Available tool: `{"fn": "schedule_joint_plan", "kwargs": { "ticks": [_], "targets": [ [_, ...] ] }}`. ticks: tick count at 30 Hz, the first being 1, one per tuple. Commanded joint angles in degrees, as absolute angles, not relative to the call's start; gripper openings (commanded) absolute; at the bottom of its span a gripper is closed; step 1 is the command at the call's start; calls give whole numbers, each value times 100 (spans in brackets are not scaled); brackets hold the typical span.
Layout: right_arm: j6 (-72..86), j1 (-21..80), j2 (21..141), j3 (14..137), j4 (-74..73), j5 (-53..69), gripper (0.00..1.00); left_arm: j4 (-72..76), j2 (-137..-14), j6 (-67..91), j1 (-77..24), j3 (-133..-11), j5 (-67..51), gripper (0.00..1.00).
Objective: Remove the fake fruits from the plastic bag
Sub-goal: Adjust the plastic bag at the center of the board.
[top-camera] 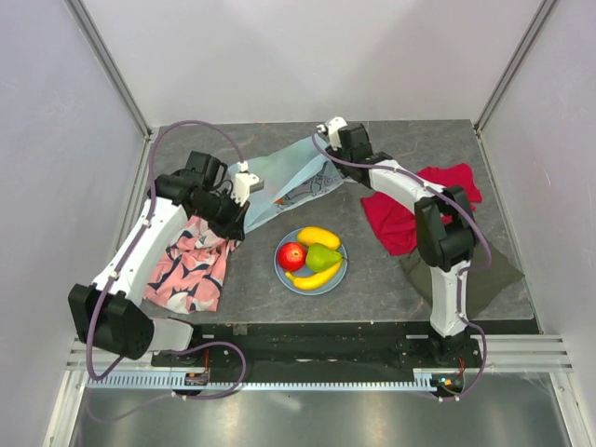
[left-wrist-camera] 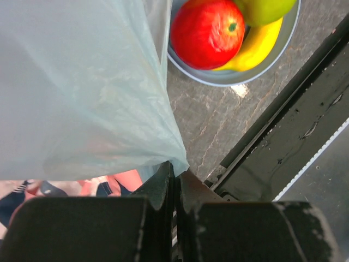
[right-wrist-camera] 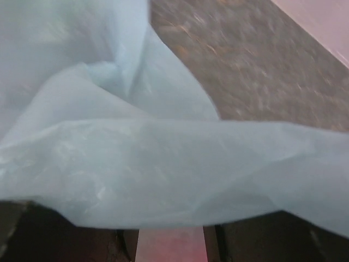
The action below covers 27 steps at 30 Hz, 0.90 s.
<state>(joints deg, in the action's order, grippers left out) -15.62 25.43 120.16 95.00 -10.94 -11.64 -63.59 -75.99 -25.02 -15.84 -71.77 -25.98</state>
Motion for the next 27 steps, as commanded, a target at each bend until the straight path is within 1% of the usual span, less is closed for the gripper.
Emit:
{"fn": "schedule_joint_plan", "kwargs": {
  "ticks": [1,6,9,10,11,14,16,17,21,23,26,27],
  "targets": [
    [-1617,2023,10910,8843,-765,-2021,50,-6206,-8093,-2549,-1599,-7944,-2750,1],
    [-1863,1583,9926,8053,-870,-2013,50,-6231,-8937,-2320,-1758,-8953,-3067,2],
    [-1925,1450,9547,7744,-1141,-1461,50,-6284,-9088,-2347,-1819,-9166,-3085,2],
    [-1864,1459,9475,7674,-1230,-702,51,-6310,-9097,-2408,-1837,-9150,-3059,2],
    [-1828,1459,9440,7655,-1596,-155,56,-6380,-9088,-2443,-1837,-9115,-3015,2],
    [-1811,1625,9527,7743,-2300,1917,60,-6460,-9088,-2514,-1837,-8843,-2953,2],
    [-1819,2001,9580,7691,-2373,2327,61,-6512,-9131,-2391,-1854,-8658,-2997,1],
    [-1889,2143,9597,7673,-2417,2625,63,-6608,-9149,-2356,-1872,-8605,-3041,2],
    [-2030,2872,9921,7857,-2496,2576,64,-6697,-9272,-2084,-1881,-8464,-3347,2],
    [-1943,2970,10115,8145,-2505,2400,64,-6688,-9290,-1943,-1881,-8403,-3454,2],
    [-1776,3006,10720,8655,-2496,1979,61,-6627,-9351,-1714,-1898,-8464,-3603,1],
    [-1723,2997,10827,8762,-2496,1603,61,-6557,-9360,-1627,-1898,-8481,-3682,2]
  ]
}}
